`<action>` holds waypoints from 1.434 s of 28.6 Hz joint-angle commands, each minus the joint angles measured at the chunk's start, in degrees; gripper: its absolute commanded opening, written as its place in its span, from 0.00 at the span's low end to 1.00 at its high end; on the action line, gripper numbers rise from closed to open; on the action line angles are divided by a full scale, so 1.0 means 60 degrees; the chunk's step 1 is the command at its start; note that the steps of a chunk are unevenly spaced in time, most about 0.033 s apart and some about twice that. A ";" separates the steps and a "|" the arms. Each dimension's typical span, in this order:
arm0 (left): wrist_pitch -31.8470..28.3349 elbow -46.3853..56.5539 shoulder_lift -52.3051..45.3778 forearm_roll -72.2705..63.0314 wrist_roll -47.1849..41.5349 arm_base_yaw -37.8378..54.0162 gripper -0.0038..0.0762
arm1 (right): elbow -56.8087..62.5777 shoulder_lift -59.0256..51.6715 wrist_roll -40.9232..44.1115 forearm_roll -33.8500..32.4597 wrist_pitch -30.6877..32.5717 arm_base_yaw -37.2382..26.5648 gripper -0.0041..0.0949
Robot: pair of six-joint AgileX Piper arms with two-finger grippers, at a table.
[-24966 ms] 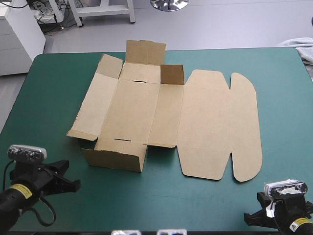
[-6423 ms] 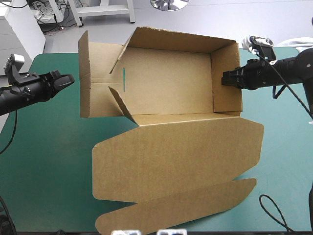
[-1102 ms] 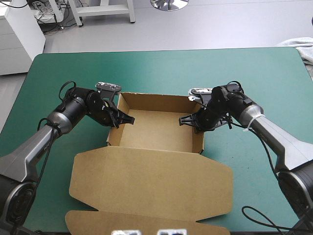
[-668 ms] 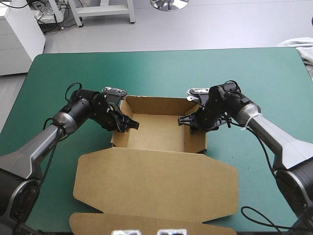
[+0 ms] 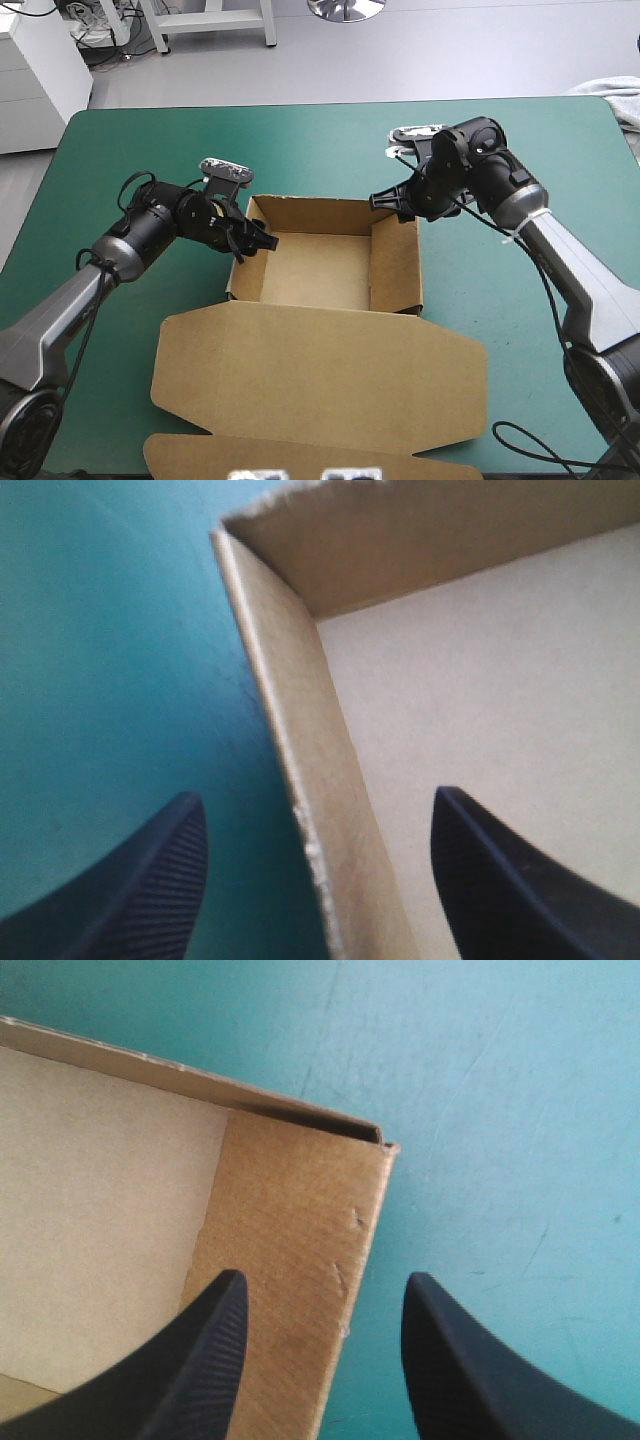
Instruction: Fold the box
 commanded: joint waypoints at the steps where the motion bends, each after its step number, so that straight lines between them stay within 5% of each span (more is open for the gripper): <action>1: -0.0888 -0.0245 -0.1090 0.0310 0.0001 -0.0047 0.63 | -0.1038 -0.0414 -0.0658 -0.0313 0.0356 -0.0021 0.49; 5: -0.1905 -0.0245 -0.2489 0.0414 0.0001 -0.0047 0.62 | -0.1739 -0.0604 -0.0434 -0.0271 0.0450 -0.0021 0.48; 10: -0.1825 -0.0245 -0.3946 0.0391 0.0001 -0.0047 0.50 | -0.1739 -0.0785 -0.0337 -0.0271 0.0450 -0.0040 0.49; 16: -0.0607 -0.0245 -0.5619 0.0391 0.0001 -0.0047 0.23 | -0.1739 -0.0799 -0.0292 0.0039 0.0450 -0.0040 0.48; 21: 0.1496 -0.0245 -0.6696 0.0391 0.0001 -0.0047 0.04 | -0.1166 -0.0799 -0.0044 0.0017 0.0450 -0.0054 0.48; 30: 0.4798 -0.0010 -0.7702 0.0351 -0.0466 -0.0047 0.04 | 0.0872 -0.0782 -0.0044 0.0110 0.0033 -0.0054 0.48; 41: 0.4736 0.3386 -1.0191 0.0368 -0.1338 -0.0047 0.04 | 0.1933 -0.0260 -0.0044 0.0843 -0.0816 -0.0054 0.46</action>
